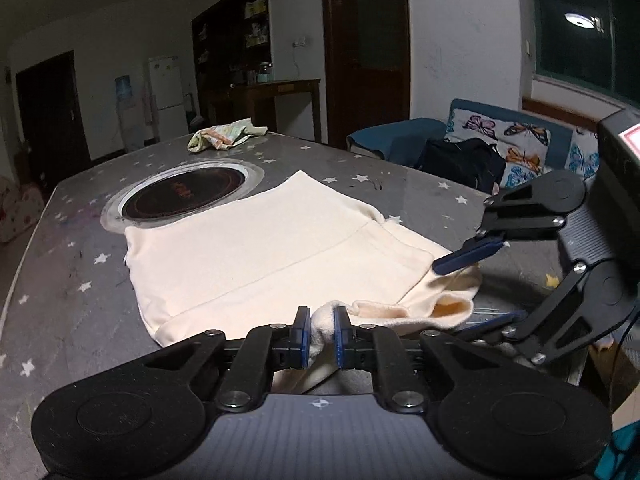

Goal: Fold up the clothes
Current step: 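Grasp the hem with the right tool while the left tool grasps the hem edge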

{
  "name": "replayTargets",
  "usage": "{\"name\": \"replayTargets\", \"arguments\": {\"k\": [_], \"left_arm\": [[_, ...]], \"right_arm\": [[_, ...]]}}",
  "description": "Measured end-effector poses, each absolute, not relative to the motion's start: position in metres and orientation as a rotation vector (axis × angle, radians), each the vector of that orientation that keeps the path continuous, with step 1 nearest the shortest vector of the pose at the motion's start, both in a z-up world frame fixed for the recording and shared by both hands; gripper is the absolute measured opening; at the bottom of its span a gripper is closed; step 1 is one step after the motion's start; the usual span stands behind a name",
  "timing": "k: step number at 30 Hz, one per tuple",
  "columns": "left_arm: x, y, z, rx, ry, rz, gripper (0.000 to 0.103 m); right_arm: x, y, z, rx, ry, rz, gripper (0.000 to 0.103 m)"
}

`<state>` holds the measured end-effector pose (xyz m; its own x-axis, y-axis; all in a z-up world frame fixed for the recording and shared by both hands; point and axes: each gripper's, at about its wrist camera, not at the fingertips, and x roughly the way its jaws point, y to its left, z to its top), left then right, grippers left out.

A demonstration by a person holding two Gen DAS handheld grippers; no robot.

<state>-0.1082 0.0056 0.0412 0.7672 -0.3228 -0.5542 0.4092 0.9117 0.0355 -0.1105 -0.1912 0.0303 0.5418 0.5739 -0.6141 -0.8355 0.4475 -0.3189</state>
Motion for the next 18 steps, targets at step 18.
{"name": "replayTargets", "arguments": {"k": [18], "left_arm": [[-0.151,0.013,0.014,0.465,0.504,-0.349,0.047]], "right_arm": [[-0.06,-0.187,0.058,-0.421,0.564,0.908,0.011]]}}
